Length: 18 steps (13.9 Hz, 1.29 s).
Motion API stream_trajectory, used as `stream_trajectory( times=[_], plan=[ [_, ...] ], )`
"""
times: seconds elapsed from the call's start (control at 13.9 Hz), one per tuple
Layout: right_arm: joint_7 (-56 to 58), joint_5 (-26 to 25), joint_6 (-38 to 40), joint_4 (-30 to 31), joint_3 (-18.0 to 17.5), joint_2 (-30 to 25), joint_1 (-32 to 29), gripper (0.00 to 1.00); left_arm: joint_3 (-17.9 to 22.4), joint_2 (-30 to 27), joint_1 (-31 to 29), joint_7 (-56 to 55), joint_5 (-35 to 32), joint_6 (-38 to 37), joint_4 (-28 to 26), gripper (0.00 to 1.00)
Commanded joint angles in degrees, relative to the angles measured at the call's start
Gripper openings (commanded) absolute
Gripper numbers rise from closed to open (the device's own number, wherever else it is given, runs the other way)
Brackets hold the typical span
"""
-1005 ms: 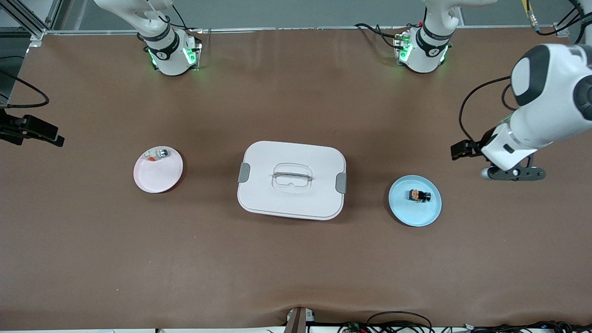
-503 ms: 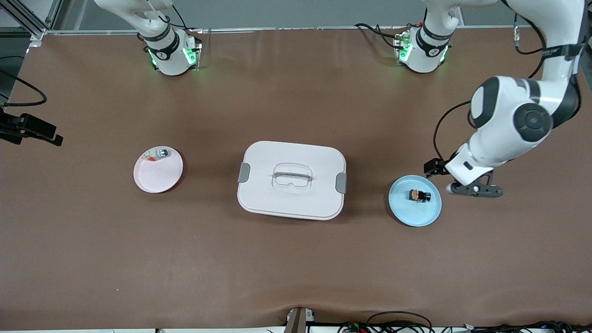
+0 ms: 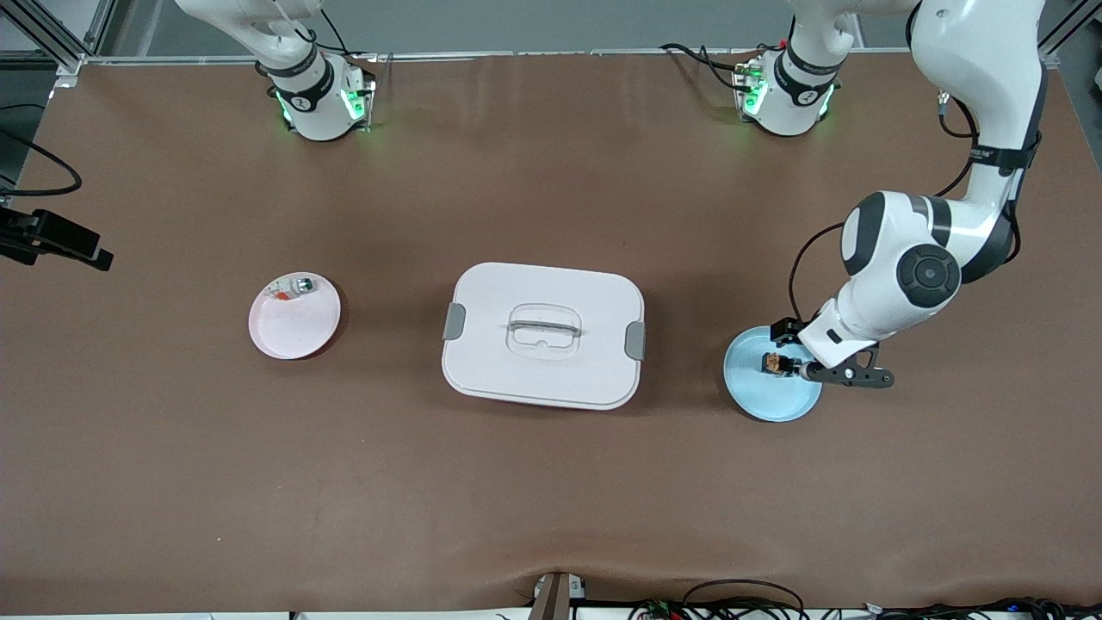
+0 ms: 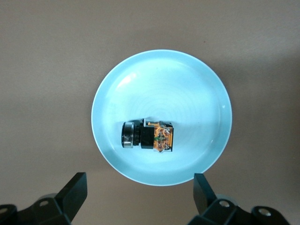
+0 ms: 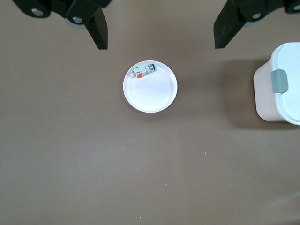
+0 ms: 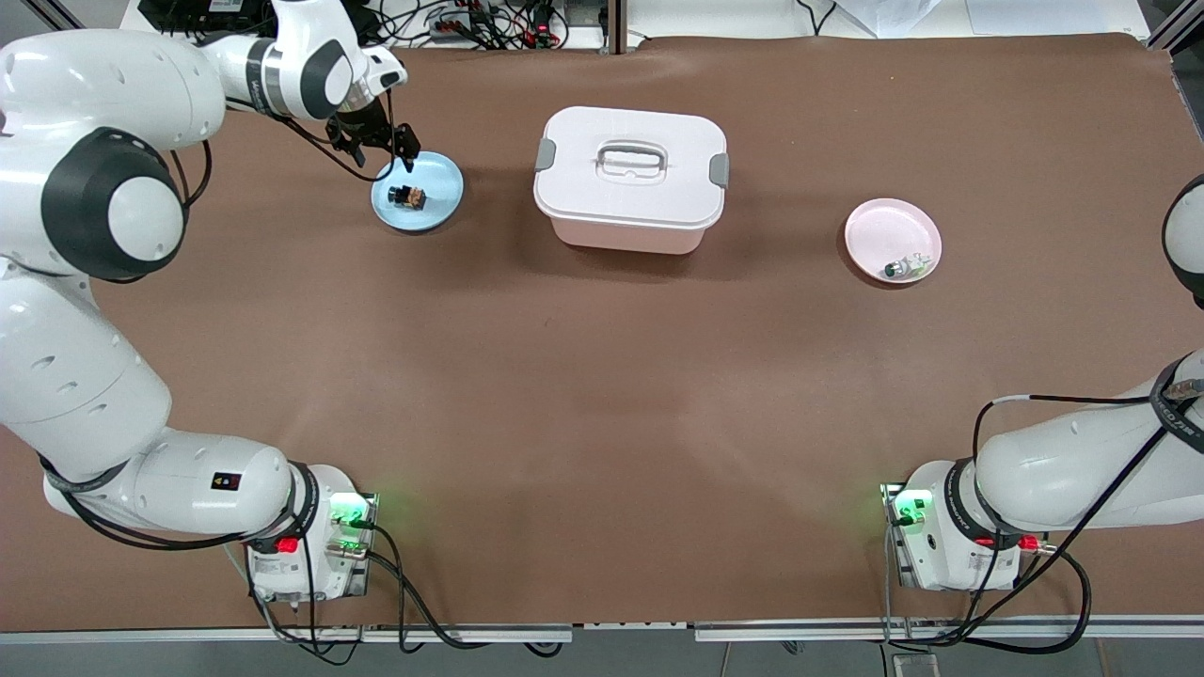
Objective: Transfer orange switch to right arm and place
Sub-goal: 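Lower the left gripper and close it on the black switch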
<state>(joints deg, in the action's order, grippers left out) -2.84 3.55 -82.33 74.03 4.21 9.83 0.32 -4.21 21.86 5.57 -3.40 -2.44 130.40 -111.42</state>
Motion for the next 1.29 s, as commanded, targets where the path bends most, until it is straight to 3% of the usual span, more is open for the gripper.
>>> stream_trajectory(
  times=[0.0,0.29,0.86,1.22],
  plan=[
    [-0.8,0.5,0.1,0.3,-0.4,-1.0,-0.6,1.0,-0.2,2.9,-0.2,-1.9,-1.3,3.3,0.1,1.0],
    [-0.6,0.6,0.1,1.7,-0.3,-2.1,-0.8,1.0,-0.2,6.0,-0.1,-2.8,-1.3,7.7,0.1,1.0],
    [-0.1,0.5,-4.2,10.9,-0.4,-8.3,-0.4,1.0,-0.2,10.0,-0.3,-2.5,-5.1,12.5,0.1,1.0],
    [0.1,0.1,-3.1,10.6,-0.5,-8.5,-0.4,1.0,-0.2,10.8,-0.3,-2.5,-5.1,14.3,-0.9,1.0]
  ],
)
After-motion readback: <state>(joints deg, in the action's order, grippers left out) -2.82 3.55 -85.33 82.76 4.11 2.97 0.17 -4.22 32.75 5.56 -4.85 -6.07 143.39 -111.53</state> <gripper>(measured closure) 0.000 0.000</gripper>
